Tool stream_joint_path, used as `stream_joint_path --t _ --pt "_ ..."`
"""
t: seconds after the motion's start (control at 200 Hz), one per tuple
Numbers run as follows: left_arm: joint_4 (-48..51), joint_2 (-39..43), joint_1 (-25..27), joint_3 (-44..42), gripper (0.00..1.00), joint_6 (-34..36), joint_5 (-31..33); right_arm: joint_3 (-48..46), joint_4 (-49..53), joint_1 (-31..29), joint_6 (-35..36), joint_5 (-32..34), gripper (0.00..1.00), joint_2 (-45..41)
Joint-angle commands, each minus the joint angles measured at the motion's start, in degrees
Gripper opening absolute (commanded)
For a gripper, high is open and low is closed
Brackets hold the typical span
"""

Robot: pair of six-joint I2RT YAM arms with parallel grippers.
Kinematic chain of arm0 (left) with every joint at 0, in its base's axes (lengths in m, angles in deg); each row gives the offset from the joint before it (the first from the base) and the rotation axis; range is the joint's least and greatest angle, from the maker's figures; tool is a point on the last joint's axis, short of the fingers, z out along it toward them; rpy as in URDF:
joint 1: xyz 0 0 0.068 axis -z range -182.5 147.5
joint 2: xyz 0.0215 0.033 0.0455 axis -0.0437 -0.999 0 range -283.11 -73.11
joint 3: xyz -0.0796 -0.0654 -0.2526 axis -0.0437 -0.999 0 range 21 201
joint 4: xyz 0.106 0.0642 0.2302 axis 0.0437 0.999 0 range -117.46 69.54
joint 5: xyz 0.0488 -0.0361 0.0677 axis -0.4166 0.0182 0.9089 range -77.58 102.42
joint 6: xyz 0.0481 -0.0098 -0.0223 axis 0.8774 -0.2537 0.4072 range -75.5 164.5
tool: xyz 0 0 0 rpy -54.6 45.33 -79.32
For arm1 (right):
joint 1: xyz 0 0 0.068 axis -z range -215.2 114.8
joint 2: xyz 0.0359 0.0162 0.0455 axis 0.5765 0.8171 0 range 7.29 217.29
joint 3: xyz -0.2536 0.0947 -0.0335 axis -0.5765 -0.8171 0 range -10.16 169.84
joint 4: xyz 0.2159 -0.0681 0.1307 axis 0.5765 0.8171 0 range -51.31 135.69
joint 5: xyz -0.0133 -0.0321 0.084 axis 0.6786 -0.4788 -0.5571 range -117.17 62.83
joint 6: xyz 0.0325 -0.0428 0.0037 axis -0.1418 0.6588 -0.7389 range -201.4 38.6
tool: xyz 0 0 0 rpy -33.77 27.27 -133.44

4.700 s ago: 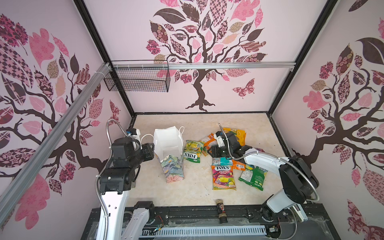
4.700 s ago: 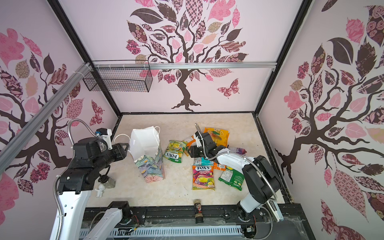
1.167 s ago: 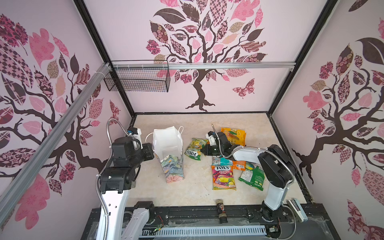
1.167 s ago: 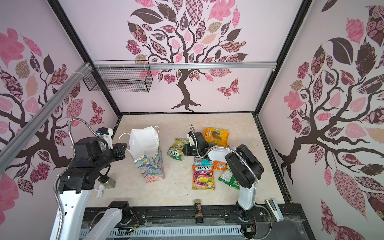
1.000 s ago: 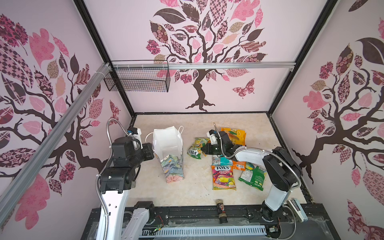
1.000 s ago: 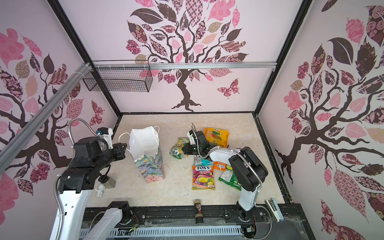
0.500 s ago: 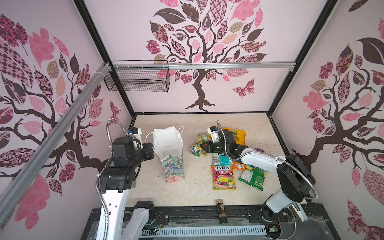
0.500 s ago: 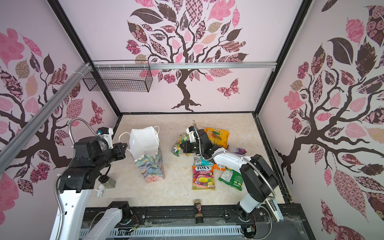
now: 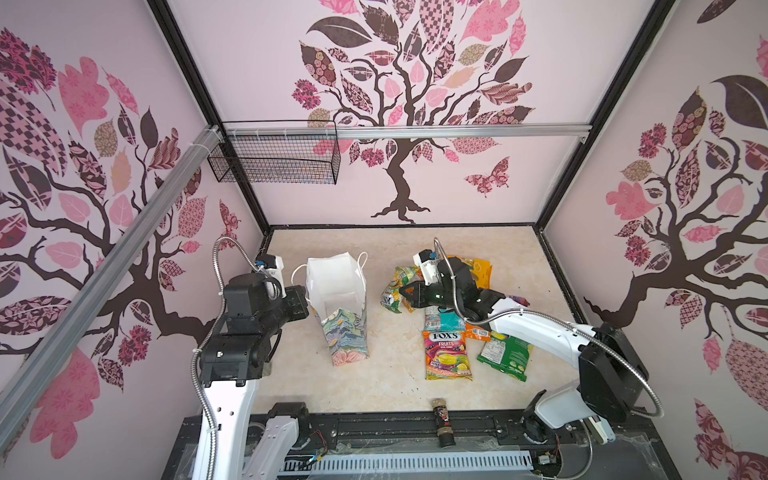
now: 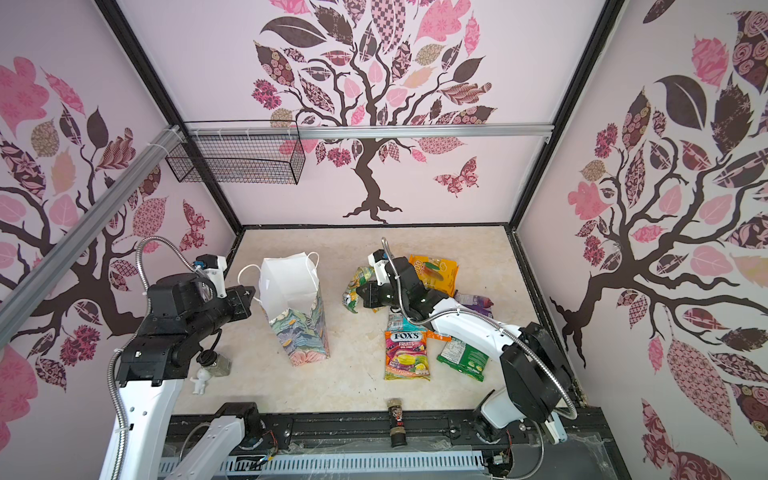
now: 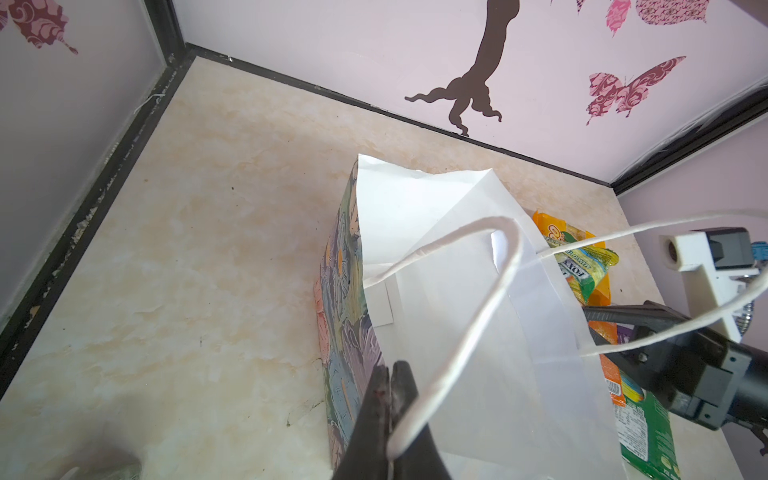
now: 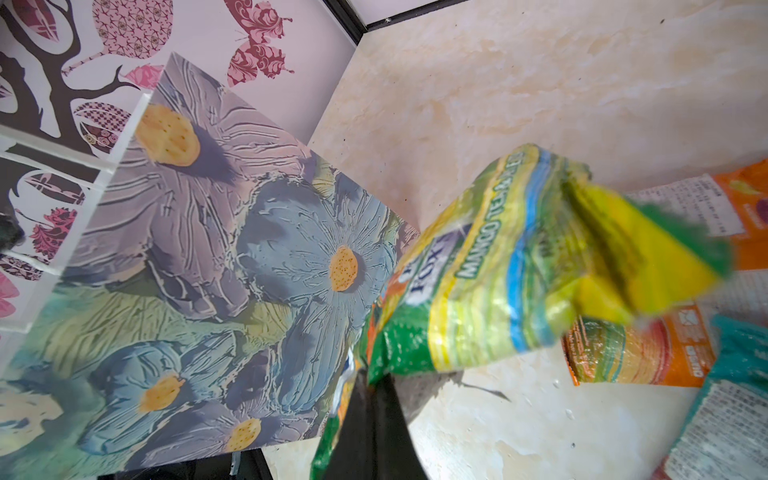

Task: Place the snacks into the paper bag
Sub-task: 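Lift the FOX'S packet upward with the right gripper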

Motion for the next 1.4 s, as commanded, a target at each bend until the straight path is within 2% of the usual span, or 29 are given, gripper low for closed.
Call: stream_joint_path --t 0.0,0.29,0.635,1.395 --pt "-1.83 0.92 -0.02 -0.85 0.06 -0.18 -0.54 6.05 3.37 -0.30 3.26 1.12 0.00 -4.01" --pt "-2.78 1.16 0.01 -1.01 0.06 -0.40 -2.85 7.32 6.78 -0.67 4.74 2.53 0.00 -7.87" --pt "-3.55 1.27 -0.04 -1.73 0.06 -0.75 -3.38 17.87 17.63 -0.76 11.15 3.03 0.00 -9.68" --pt "-3.81 1.30 0.03 -2.36 0.05 -0.05 -3.51 35.45 28.45 -0.84 17.04 -1.49 0.00 -7.92"
